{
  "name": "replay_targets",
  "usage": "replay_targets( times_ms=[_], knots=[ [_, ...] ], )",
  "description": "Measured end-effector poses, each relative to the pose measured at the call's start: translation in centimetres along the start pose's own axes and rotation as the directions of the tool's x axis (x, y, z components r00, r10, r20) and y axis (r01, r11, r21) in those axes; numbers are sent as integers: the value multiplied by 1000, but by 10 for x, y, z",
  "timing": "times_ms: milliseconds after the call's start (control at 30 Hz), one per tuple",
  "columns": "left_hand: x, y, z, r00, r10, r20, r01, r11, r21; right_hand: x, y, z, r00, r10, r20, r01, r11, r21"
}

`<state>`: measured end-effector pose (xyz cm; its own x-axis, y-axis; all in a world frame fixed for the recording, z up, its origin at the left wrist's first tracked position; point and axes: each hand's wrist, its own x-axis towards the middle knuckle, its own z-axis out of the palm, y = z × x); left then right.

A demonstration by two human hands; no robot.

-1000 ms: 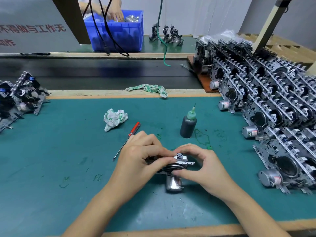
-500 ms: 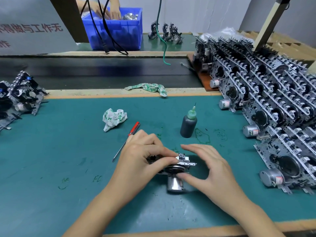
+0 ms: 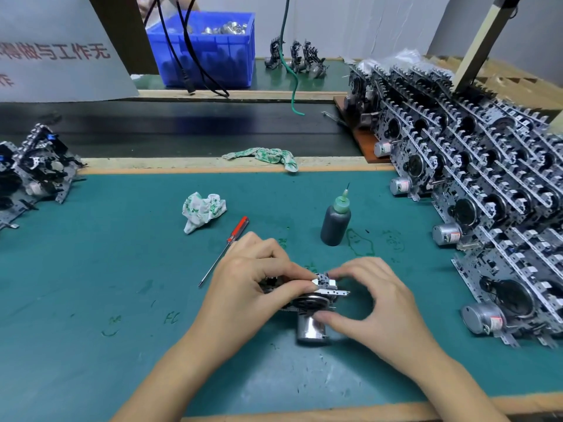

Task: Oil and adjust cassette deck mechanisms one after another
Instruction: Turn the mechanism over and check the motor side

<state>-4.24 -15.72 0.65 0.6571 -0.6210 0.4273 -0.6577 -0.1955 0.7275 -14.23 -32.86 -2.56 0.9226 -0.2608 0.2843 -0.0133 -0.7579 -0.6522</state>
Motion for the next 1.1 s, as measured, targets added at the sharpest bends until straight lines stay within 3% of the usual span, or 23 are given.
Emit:
replay_targets(
  times_ms=[100, 167, 367, 567, 633, 700, 800, 933, 1100],
  knots=[
    [-1, 0, 0, 1000, -4, 2, 4, 1000, -7, 7, -6, 6, 991, 45, 122, -84, 938, 336],
    [0, 1, 0, 1000, -7, 7, 7, 1000, -11, 10, -8, 9, 991, 30, 133, -89, 879, 468],
    [-1, -1, 1, 1000, 27, -15, -26, 999, 33, 15, -6, 11, 978, 62, 201, -169, 802, 574],
    [-3, -4, 1, 998, 59, -35, -58, 998, 32, 9, -11, 9, 976, 40, 215, -139, 872, 469],
    [-2, -5, 2, 998, 63, -29, -62, 998, 33, 3, -7, 5, 978, 20, 208, -83, 950, 302],
    [-1, -5, 2, 998, 62, -18, -61, 997, 41, -2, -3, 1, 994, -28, 107, 22, 998, 57],
    [0, -4, 2, 998, 59, -18, -58, 998, 34, -8, 2, 2, 983, -185, 2, 181, 958, -225],
    [0, -4, 1, 999, 46, 2, -46, 999, 8, -13, 6, 2, 990, -128, 56, 136, 976, -169],
    [0, -1, -2, 1000, 6, 31, -6, 1000, 7, -12, 1, -1, 984, -159, 79, 173, 960, -219]
  ],
)
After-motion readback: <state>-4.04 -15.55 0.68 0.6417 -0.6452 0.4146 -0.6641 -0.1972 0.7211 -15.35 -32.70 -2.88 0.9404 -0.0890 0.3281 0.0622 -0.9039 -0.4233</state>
